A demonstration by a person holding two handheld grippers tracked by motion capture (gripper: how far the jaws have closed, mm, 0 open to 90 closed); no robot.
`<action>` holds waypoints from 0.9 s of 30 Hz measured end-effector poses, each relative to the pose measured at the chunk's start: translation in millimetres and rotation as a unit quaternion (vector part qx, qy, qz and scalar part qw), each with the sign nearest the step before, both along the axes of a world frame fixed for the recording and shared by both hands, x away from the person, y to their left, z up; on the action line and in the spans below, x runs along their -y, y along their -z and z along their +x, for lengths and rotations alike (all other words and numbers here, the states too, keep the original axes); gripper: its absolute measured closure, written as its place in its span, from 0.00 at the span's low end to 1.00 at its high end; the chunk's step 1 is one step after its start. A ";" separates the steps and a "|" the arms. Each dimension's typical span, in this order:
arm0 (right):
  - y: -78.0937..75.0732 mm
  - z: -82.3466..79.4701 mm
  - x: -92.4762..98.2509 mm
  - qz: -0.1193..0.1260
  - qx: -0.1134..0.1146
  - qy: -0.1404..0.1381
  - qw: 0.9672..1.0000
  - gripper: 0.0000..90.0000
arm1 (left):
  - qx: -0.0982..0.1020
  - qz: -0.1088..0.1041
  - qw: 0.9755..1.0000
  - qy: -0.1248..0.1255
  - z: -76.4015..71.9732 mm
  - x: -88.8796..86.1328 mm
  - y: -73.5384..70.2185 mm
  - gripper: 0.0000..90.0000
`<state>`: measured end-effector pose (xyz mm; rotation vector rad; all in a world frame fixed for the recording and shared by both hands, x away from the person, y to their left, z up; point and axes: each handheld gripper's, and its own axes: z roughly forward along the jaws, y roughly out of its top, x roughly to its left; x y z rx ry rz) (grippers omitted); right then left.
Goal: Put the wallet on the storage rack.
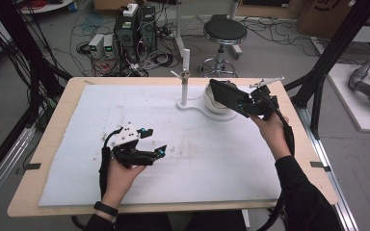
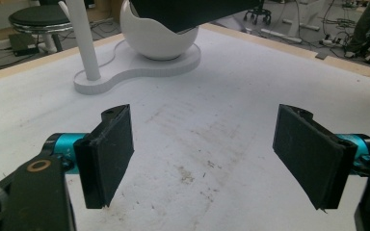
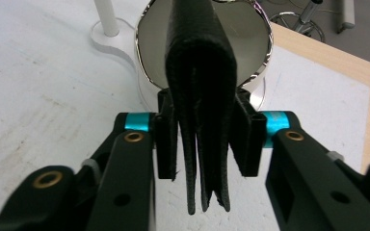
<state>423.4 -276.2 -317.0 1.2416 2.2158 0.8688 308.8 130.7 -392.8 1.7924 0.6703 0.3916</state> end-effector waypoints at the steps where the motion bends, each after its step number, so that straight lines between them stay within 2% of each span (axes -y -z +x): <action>1: 0.3 -0.2 0.0 -0.003 0.000 -0.001 1.000 0.72 | 0.000 0.000 1.000 0.000 -0.1 0.1 0.0 0.25; 7: 8.5 -1.1 0.5 0.002 -0.007 0.006 1.000 0.53 | 0.000 -0.001 1.000 0.001 -0.4 0.3 0.0 0.25; 9: 11.0 -1.5 -0.4 -0.003 -0.011 0.012 1.000 0.51 | 0.000 -0.001 1.000 0.000 -0.5 0.3 -0.1 0.25; 11: 13.6 -3.9 0.1 0.004 0.000 0.013 1.000 0.51 | 0.000 0.000 1.000 0.001 -0.5 0.3 0.0 0.25; 15: 25.2 -5.3 1.3 0.004 -0.010 0.019 1.000 0.50 | 0.000 0.000 1.000 0.001 -0.6 0.3 0.0 0.25; 17: 30.0 -7.3 2.3 0.009 -0.005 0.019 1.000 0.57 | 0.000 0.000 1.000 0.001 -0.6 0.2 0.0 0.25; 20: 36.4 -11.6 3.1 -0.001 0.008 0.017 1.000 0.71 | 0.000 0.000 1.000 0.000 -0.5 0.2 0.1 0.25; 22: 36.7 -12.4 3.3 -0.004 0.011 0.016 1.000 0.74 | 0.000 0.000 1.000 -0.001 -0.4 0.3 0.2 0.25; 25: 36.4 -15.2 2.8 -0.011 0.021 0.009 1.000 0.85 | 0.000 0.000 1.000 -0.001 -0.5 -0.1 0.1 0.25; 27: 33.7 -16.7 4.7 -0.007 0.030 0.006 1.000 0.86 | 0.001 0.000 1.000 -0.001 -0.3 -0.8 -0.1 0.25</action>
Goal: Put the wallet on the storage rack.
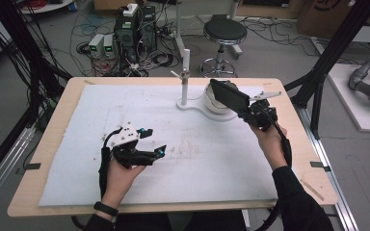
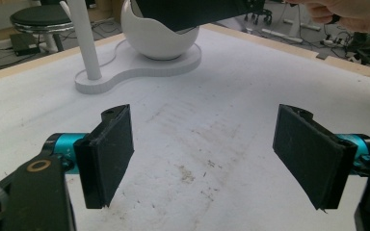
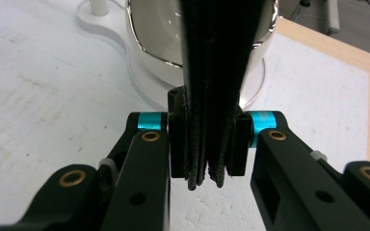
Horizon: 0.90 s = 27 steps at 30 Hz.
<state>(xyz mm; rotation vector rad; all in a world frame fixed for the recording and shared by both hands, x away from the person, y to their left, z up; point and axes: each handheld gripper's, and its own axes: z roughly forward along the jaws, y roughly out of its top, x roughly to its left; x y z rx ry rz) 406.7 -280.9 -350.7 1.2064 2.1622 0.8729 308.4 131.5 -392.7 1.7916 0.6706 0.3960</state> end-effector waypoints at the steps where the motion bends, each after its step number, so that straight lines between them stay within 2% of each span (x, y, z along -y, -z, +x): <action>1: 0.0 0.0 0.0 0.000 0.000 0.000 1.000 0.86 | -0.001 -0.001 1.000 -0.001 0.0 0.0 0.0 0.25; 8: -7.3 -4.3 0.7 -0.013 0.004 -0.008 1.000 0.86 | 0.000 -0.002 1.000 0.001 -0.2 -0.2 -0.3 0.25; 11: -16.9 -6.1 1.6 -0.018 0.004 -0.010 1.000 0.86 | 0.000 -0.003 1.000 -0.001 -0.2 -0.2 -0.4 0.25; 17: -36.8 -4.1 -1.3 -0.050 0.001 -0.016 0.999 0.86 | 0.001 -0.006 1.000 0.000 -0.1 0.6 -0.6 0.25; 19: -42.3 -2.9 -3.3 -0.053 0.000 -0.017 0.998 0.86 | 0.002 -0.006 1.000 -0.001 -0.2 0.4 -0.9 0.25; 27: -48.4 5.7 -11.0 -0.062 -0.003 -0.015 0.998 0.86 | 0.003 -0.007 1.000 0.002 -0.3 -0.2 -1.3 0.25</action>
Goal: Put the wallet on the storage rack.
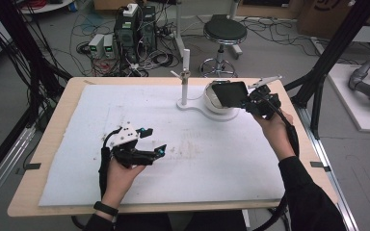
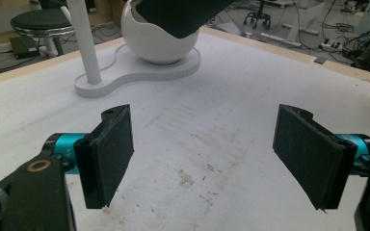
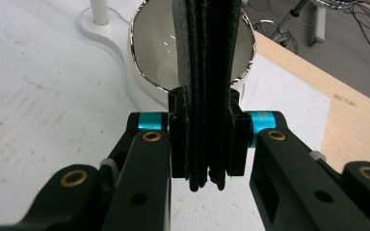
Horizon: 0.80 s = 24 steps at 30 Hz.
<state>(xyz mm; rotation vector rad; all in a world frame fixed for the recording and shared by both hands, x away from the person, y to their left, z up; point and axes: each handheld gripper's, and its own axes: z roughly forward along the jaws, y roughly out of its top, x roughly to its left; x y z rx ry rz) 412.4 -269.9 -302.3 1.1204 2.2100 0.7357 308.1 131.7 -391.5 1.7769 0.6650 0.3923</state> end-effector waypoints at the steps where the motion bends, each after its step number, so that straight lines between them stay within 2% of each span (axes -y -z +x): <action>1: 0.6 1.2 -0.7 0.000 -0.001 0.003 1.000 0.86 | 0.001 0.000 1.000 -0.001 -0.1 0.0 0.0 0.25; 11: 7.1 12.4 -6.8 0.011 0.003 0.019 1.000 0.86 | 0.000 -0.002 1.000 -0.003 -0.8 -1.3 -0.6 0.25; 14: 7.6 14.0 -9.0 0.019 0.011 0.022 1.000 0.86 | 0.001 -0.002 1.000 -0.002 -0.8 -2.0 -0.9 0.25; 24: 7.5 13.8 -13.2 0.023 0.017 0.010 1.000 0.83 | 0.001 -0.002 1.000 -0.001 -1.0 -2.0 -1.0 0.25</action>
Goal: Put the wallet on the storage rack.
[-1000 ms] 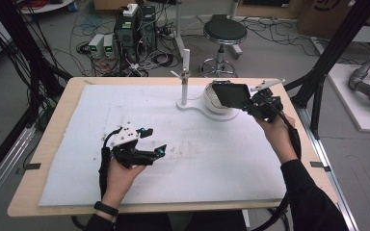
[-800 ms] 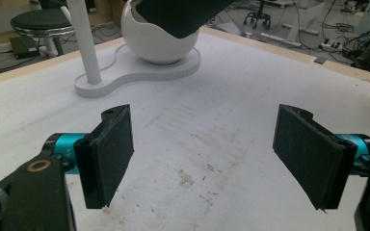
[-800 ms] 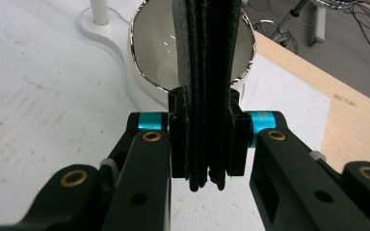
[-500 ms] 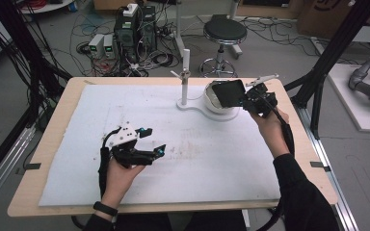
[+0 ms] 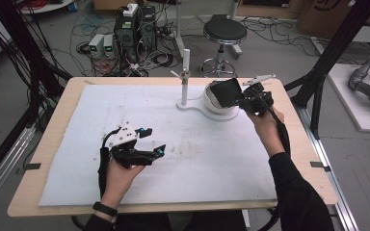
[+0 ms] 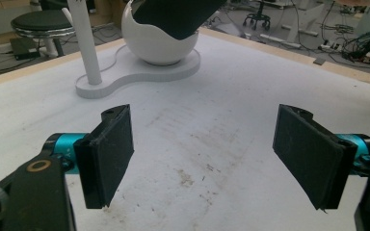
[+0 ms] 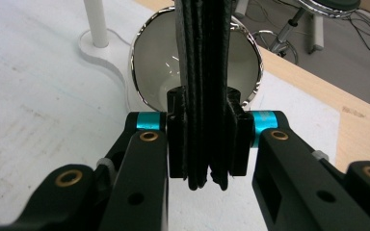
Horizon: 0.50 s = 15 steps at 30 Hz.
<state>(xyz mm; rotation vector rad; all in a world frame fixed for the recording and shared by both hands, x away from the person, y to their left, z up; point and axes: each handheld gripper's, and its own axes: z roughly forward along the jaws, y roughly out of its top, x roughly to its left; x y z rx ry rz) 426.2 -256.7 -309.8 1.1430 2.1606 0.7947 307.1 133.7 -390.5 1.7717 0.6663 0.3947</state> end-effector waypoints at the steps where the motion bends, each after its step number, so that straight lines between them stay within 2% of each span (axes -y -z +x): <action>1: 0.0 0.5 -0.1 0.003 0.001 0.000 1.000 0.83 | -0.001 -0.001 1.000 0.000 -0.1 -0.2 0.0 0.25; 5: 1.6 2.6 -1.1 0.016 -0.011 0.000 1.000 0.71 | -0.001 0.003 1.000 0.001 0.3 -0.4 0.2 0.25; 7: 2.9 3.0 -1.6 0.012 -0.014 0.001 1.000 0.65 | -0.001 0.001 1.000 0.000 -0.1 -0.2 0.1 0.25; 13: 3.7 -0.4 -4.0 0.010 -0.020 -0.002 1.000 0.57 | -0.001 0.000 1.000 -0.001 -0.3 -1.5 0.0 0.25; 15: 2.1 -3.0 -4.0 0.013 -0.018 -0.010 1.000 0.55 | 0.000 0.000 1.000 -0.001 -0.3 -1.5 -0.1 0.25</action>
